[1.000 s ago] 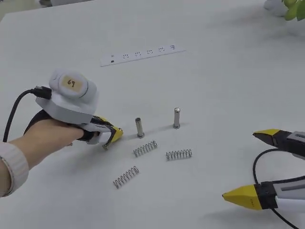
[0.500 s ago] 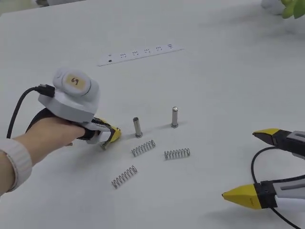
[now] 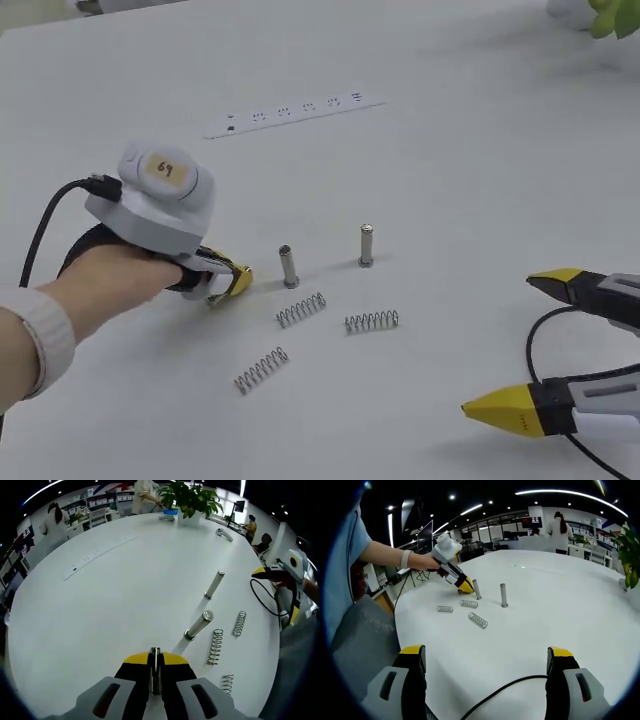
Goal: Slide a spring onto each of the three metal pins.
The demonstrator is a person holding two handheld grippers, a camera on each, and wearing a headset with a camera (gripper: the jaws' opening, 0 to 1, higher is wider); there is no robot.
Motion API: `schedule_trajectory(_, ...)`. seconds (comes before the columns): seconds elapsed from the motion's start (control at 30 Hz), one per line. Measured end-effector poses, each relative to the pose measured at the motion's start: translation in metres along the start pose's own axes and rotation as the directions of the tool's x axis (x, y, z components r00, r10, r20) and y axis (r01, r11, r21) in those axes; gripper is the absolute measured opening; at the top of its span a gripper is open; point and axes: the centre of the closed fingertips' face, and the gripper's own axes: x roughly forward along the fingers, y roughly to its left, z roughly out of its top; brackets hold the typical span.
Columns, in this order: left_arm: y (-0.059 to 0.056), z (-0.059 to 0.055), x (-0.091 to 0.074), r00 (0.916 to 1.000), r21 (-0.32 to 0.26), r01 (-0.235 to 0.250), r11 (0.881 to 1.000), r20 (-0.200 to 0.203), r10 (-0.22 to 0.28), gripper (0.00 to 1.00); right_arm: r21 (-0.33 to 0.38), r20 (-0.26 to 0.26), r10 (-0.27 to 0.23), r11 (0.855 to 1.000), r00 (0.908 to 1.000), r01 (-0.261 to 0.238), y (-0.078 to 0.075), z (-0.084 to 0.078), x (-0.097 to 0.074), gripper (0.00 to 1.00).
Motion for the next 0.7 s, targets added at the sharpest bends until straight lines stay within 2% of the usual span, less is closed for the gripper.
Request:
schedule_trajectory(0.37,-0.001,-0.002,-0.002,1.0,-0.003,-0.004,1.0,0.002,0.004,0.0,-0.003,0.0,0.003,1.0,1.0,-0.003,0.002,0.001,0.0,1.0)
schedule_trajectory(0.7,0.001,0.005,-0.015,0.999,-0.015,-0.014,1.0,0.042,0.015,0.0,-0.007,0.002,0.008,1.0,1.0,-0.008,0.005,0.003,0.0,1.0)
